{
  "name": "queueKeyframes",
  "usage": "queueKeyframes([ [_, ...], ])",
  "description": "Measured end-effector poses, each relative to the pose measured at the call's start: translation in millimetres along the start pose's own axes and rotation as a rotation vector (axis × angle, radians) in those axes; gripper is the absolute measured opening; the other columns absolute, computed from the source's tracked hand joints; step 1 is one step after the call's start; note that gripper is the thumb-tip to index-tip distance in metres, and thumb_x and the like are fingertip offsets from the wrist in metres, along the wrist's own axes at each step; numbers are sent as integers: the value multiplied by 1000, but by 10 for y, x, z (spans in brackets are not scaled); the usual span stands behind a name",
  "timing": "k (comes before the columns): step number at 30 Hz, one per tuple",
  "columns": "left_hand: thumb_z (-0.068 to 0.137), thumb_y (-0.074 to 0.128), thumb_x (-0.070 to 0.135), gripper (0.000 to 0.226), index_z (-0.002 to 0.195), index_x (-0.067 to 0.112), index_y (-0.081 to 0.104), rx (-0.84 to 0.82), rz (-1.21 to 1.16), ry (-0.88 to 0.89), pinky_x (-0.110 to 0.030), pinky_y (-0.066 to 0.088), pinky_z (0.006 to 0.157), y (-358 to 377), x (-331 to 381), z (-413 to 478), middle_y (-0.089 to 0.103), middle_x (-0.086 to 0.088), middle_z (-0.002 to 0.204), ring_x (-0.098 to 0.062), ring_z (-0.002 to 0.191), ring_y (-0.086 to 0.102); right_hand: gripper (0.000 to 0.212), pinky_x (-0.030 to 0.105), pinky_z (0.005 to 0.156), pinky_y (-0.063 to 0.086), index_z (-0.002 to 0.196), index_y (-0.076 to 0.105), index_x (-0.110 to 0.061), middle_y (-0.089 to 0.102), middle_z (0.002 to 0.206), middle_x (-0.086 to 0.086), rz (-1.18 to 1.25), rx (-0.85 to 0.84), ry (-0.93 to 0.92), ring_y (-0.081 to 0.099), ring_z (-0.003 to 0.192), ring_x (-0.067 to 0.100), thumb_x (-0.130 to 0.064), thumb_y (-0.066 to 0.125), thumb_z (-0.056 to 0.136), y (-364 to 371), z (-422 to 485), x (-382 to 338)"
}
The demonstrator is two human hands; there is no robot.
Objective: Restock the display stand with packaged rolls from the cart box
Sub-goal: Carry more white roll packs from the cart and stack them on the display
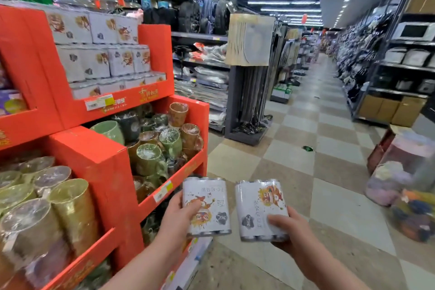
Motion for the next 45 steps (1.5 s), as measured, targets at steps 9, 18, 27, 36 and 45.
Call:
queueKeyframes([
  [9, 94, 54, 4, 35, 128, 13, 51, -3, 17, 33, -28, 55, 49, 372, 442, 1172, 72, -12, 102, -23, 73, 73, 41, 30, 71, 50, 106, 62, -20, 73, 94, 4, 16, -78, -50, 63, 79, 21, -18, 65, 65, 123, 1327, -615],
  [18, 93, 56, 6, 23, 105, 26, 55, 264, -7, 90, -30, 56, 56, 511, 617, 2073, 72, -5, 98, -21, 79, 72, 30, 42, 86, 51, 111, 59, -14, 73, 99, 9, -44, -270, -36, 66, 86, 27, -6, 60, 82, 350, 3029, -1139],
  [27, 92, 59, 8, 28, 116, 22, 56, 605, -82, 176, -32, 54, 60, 530, 840, 2518, 72, -5, 103, -23, 87, 71, 30, 33, 65, 52, 108, 60, -13, 74, 96, 9, -120, -643, -88, 68, 75, 23, -4, 62, 79, 1015, 4117, -1826],
  [36, 92, 60, 12, 27, 117, 22, 55, 843, -74, 326, -36, 56, 66, -35, 1367, 2542, 74, -4, 102, -23, 86, 73, 34, 56, 95, 45, 116, 58, -20, 73, 104, 10, -110, -863, -114, 66, 99, 36, -6, 58, 85, 2031, 4406, -2167],
  [45, 90, 62, 10, 48, 132, 25, 43, 858, 72, 499, -41, 56, 80, -752, 2410, 2975, 68, -7, 111, -26, 95, 69, 32, 45, 82, 48, 117, 57, -14, 72, 106, 14, -33, -848, -144, 65, 92, 34, -4, 57, 86, 2759, 4618, -2483],
])
Point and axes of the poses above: each hand's wrist, its own z-axis towards the middle knuckle, its own y-axis out of the palm, x = y × z, the point moved 3 cm from there along z, towards the middle knuckle
